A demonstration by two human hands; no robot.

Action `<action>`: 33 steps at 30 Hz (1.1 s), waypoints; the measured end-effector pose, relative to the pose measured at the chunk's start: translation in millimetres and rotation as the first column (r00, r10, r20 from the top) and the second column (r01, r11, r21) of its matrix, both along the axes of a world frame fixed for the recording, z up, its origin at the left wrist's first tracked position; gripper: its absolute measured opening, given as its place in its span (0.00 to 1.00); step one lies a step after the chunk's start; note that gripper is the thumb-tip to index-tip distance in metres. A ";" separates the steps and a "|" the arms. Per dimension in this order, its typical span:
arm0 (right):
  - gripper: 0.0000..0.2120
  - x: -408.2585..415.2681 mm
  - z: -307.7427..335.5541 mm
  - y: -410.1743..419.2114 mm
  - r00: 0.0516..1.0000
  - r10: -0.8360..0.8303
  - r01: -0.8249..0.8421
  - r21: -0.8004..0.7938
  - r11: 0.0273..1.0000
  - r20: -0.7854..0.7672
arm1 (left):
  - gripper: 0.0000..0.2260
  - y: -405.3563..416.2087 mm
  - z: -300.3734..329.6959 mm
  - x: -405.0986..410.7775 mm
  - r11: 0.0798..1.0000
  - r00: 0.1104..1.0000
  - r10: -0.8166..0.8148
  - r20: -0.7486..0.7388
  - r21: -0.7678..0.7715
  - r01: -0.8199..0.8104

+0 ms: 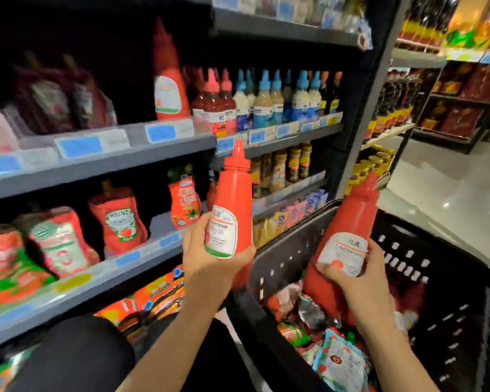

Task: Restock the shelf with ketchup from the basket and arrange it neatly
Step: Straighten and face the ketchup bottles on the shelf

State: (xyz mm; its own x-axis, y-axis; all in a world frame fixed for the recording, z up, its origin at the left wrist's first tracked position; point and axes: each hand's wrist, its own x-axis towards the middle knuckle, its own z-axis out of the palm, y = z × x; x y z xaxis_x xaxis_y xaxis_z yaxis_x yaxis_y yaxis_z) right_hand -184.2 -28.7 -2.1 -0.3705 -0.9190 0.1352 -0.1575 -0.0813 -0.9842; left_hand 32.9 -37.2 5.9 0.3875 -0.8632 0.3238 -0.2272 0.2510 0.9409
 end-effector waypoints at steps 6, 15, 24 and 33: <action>0.42 95.1 47.3 -37.0 0.958 0.264 -0.243 -0.175 0.954 0.110 | 0.36 34.1 33.0 94.8 0.961 0.970 0.241 -0.030 -0.131 -0.243; 0.38 209.8 111.9 -115.7 0.926 0.357 -0.274 -0.430 0.860 0.124 | 0.39 24.8 64.5 161.3 0.835 0.860 0.510 0.020 -0.253 -0.489; 0.40 271.5 165.9 -193.8 0.938 0.346 -0.305 -0.476 0.825 -0.001 | 0.34 -4.6 69.8 179.2 0.812 0.844 0.536 -0.009 -0.270 -0.518; 0.42 301.1 165.2 -230.9 0.832 0.339 -0.491 -0.300 0.817 -0.439 | 0.37 -28.8 76.7 190.1 0.773 0.816 0.578 0.027 -0.339 -0.536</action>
State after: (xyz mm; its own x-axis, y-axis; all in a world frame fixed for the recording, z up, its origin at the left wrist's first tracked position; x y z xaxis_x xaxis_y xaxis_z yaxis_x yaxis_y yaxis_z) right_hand 116.9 -259.7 163.2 0.1780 -0.8140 0.5530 -0.3439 -0.5780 -0.7401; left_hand 223.1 -66.0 82.6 0.7087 -0.3585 0.6076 -0.5237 0.3098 0.7936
